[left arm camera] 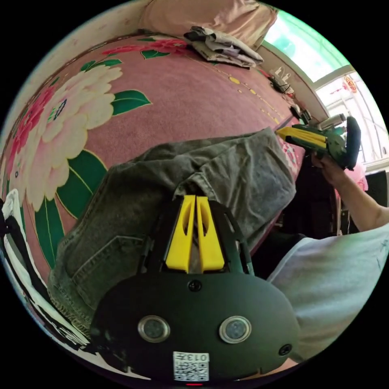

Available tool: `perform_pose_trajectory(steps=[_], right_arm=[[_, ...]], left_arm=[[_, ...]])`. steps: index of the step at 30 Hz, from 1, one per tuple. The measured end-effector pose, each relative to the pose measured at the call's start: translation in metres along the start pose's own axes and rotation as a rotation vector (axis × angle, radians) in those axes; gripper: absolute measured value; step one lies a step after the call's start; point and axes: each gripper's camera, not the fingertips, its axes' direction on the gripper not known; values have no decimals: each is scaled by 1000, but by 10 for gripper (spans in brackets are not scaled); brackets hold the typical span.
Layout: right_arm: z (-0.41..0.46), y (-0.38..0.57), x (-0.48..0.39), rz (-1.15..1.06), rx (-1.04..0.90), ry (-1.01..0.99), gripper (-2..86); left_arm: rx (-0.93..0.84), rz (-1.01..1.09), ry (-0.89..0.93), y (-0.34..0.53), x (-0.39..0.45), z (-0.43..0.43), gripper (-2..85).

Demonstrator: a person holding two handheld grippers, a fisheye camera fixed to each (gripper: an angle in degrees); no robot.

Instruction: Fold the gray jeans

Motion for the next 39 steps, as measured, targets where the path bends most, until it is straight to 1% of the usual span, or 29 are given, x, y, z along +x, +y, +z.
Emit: perform_pose_trajectory(steps=[1, 2, 3, 4, 5, 6, 7, 8, 10, 11, 12, 13, 14, 15, 17, 20, 22, 24, 26, 27, 28, 30, 31, 33, 34, 35, 36, 38, 39], right_arm=[[25, -15, 2, -40, -67, -43, 2], [61, -23, 5, -85, -224, -50, 2], [75, -23, 7, -119, -279, -62, 2], [73, -24, 15, -134, -200, -69, 2], [73, -29, 28, -129, -255, -119, 2], [68, -32, 35, -114, -243, -165, 2], [50, -33, 51, -76, -135, -251, 4], [37, -35, 65, -41, -36, -292, 5], [37, -47, 75, -46, -6, -271, 12], [47, -58, 77, -75, -7, -287, 16], [54, -65, 77, -91, -19, -308, 18], [74, -78, 73, -130, -73, -364, 21], [94, -90, 66, -171, -133, -430, 23], [102, -95, 62, -188, -155, -460, 24], [130, -106, 48, -237, -221, -507, 29], [159, -110, 34, -271, -308, -502, 26], [167, -113, 31, -263, -307, -497, 19], [171, -116, 30, -272, -320, -497, 10], [166, -119, 23, -335, -320, -454, 3], [163, -120, 20, -355, -305, -426, 2], [155, -120, 16, -381, -265, -368, 1], [147, -119, 16, -361, -206, -320, 0], [149, -117, 18, -327, -181, -313, 0], [164, -114, 14, -308, -207, -317, 0], [168, -113, 12, -290, -226, -325, 0], [159, -115, 16, -240, -202, -318, 0], [150, -115, 19, -214, -175, -306, 0], [109, -107, 23, -148, -10, -213, 0], [102, -105, 20, -154, 9, -201, 0]], left_arm=[[-57, 6, 1, -6, -4, 13, -1], [-39, 7, 44, -8, -9, 14, -1], [-45, -13, 67, -8, -12, 14, -1], [-57, -48, 112, -6, -17, 11, 0], [-41, -42, 122, -1, -16, 2, 1], [-24, -28, 112, 2, -15, -4, 2], [21, 7, 68, 8, -11, -18, 5], [55, 31, -9, 12, -8, -30, 10], [76, 80, -129, 8, -4, -41, 24], [65, 132, -181, -1, 0, -41, 42], [48, 159, -196, -6, 1, -38, 51], [1, 219, -210, -17, 6, -31, 66], [-41, 281, -218, -25, 10, -22, 78], [-62, 313, -212, -28, 13, -17, 84], [-167, 399, -187, -34, 18, 3, 95], [-204, 417, -161, -33, 15, 13, 65], [-233, 405, -150, -34, 14, 15, 42], [-237, 419, -178, -32, 20, 14, 27], [-190, 446, -236, -22, 28, 6, 18], [-166, 435, -245, -19, 28, 2, 17], [-103, 400, -247, -13, 24, -7, 15], [-39, 320, -211, -6, 10, -12, 15], [-29, 280, -177, -3, 0, -6, 16], [-69, 232, -130, -1, -12, 8, 21], [-60, 199, -102, 3, -18, 6, 25], [-45, 166, -93, 9, -24, -2, 30], [-37, 150, -96, 14, -26, -7, 33], [34, 77, -151, 42, -32, -29, 54], [57, 61, -157, 50, -32, -34, 60]])
